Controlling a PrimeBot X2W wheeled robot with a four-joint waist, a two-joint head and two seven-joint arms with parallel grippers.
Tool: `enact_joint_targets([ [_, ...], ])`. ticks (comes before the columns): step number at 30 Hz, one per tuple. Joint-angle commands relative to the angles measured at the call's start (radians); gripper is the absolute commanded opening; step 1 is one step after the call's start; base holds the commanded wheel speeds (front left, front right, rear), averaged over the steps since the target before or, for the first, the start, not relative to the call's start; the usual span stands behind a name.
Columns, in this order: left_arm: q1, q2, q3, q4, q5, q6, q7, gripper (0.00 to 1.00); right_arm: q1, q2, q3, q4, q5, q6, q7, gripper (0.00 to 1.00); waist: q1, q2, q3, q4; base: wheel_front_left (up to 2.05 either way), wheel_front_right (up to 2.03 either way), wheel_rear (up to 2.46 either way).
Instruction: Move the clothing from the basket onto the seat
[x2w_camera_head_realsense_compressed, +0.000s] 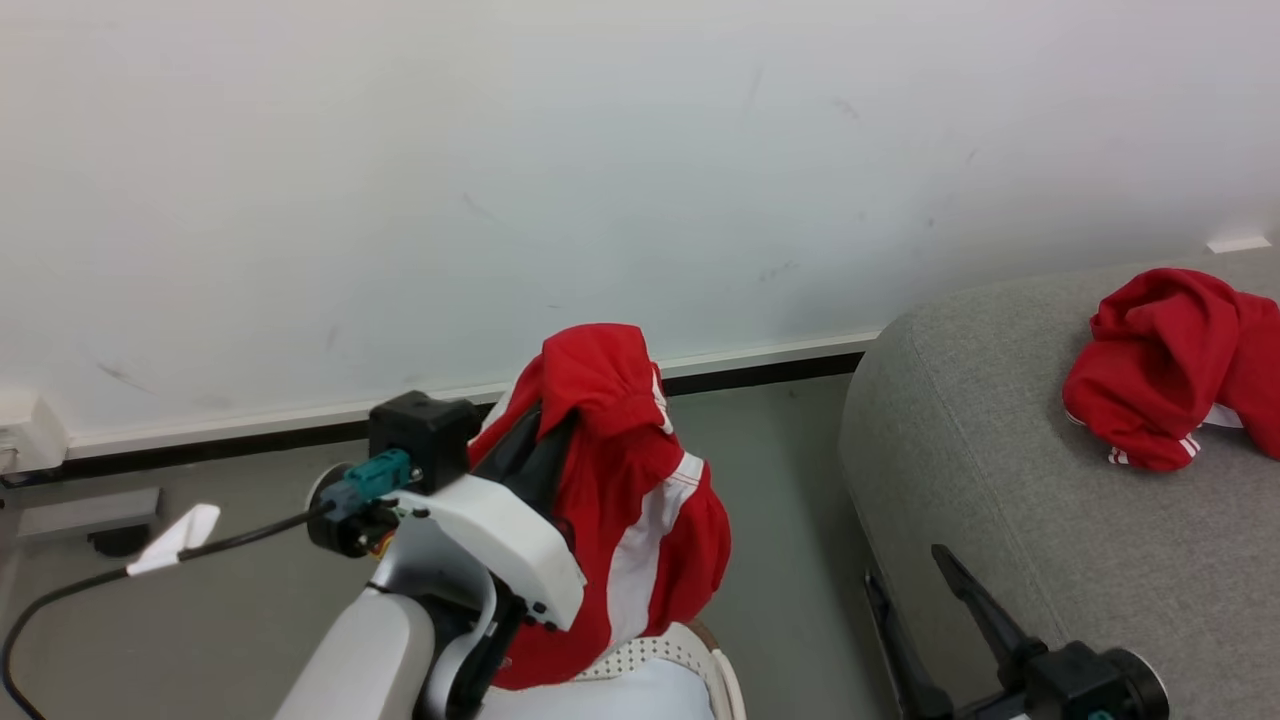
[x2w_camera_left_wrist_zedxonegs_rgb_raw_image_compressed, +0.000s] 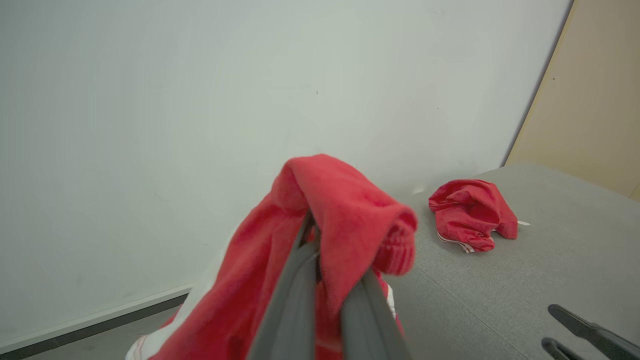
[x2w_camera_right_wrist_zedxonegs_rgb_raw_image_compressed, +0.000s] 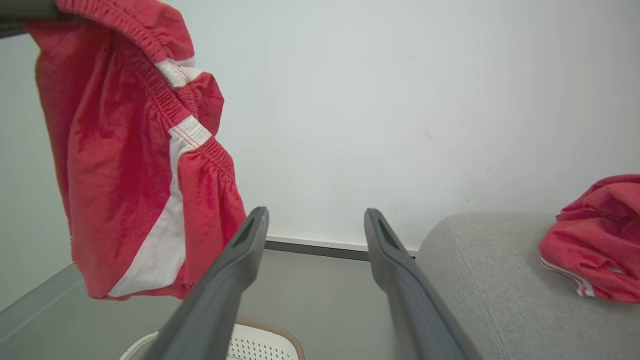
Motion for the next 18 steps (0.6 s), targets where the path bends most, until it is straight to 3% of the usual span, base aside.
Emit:
enact_joint_targets([
  [1, 0.014, 0.007, 0.001, -0.009, -0.013, 0.005, 0.003, 0.0, -0.024, -0.016, 0.012, -0.001, -0.012, -0.002, 0.0, 1.0, 0.0001, 0.0, 0.002, -0.002, 0.0, 0.0, 0.0],
  [10, 0.027, -0.007, -0.053, -0.047, -0.007, -0.009, 0.018, 0.0, -0.183, -0.088, 0.183, 0.022, 0.017, -0.002, 0.0, 1.0, 0.0001, 0.0, 0.012, 0.004, 0.0, 0.0, 0.0],
  [18, 0.019, -0.025, -0.118, -0.084, -0.007, -0.029, 0.037, 0.0, -0.316, -0.098, 0.327, 0.12, 0.043, -0.002, 0.0, 1.0, 0.0001, 0.0, 0.014, 0.023, 0.0, 0.0, 0.0],
])
